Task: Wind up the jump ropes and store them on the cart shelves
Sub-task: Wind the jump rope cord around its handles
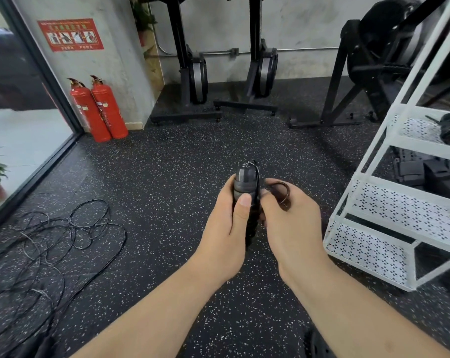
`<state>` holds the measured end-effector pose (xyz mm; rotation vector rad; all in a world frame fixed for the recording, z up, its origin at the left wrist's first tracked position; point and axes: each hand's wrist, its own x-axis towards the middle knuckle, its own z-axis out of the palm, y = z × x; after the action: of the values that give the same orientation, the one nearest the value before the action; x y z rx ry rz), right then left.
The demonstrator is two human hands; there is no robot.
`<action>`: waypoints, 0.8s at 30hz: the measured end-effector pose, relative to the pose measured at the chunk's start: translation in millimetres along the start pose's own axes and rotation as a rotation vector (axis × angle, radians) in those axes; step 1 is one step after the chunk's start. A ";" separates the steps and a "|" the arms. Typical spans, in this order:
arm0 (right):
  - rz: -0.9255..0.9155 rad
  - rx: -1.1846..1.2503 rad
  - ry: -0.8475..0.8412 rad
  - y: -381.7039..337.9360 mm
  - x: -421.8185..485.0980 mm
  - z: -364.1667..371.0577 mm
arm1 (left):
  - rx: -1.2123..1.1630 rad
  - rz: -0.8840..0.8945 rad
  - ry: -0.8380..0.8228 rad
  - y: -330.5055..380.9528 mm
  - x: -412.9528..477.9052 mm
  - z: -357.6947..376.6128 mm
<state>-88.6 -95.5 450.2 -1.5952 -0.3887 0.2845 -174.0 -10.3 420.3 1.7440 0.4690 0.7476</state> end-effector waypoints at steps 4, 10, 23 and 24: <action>-0.021 -0.059 -0.108 -7.0 1.2 -2.8 | 0.102 0.031 0.032 1.7 6.1 -10.5; -0.209 0.113 -0.325 -11.0 -14.3 -5.0 | 0.072 0.004 0.103 -4.5 13.6 -15.0; -0.123 0.254 -0.155 -16.4 -13.8 -3.0 | -0.024 0.032 0.033 1.1 2.3 -3.8; -0.101 0.273 -0.161 -16.8 -14.2 -2.8 | -0.025 0.034 0.036 1.0 2.3 -4.0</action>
<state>-101.7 -103.4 466.4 -1.2848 -0.5304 0.3736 -175.1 -6.3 422.5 1.7211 0.4535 0.8073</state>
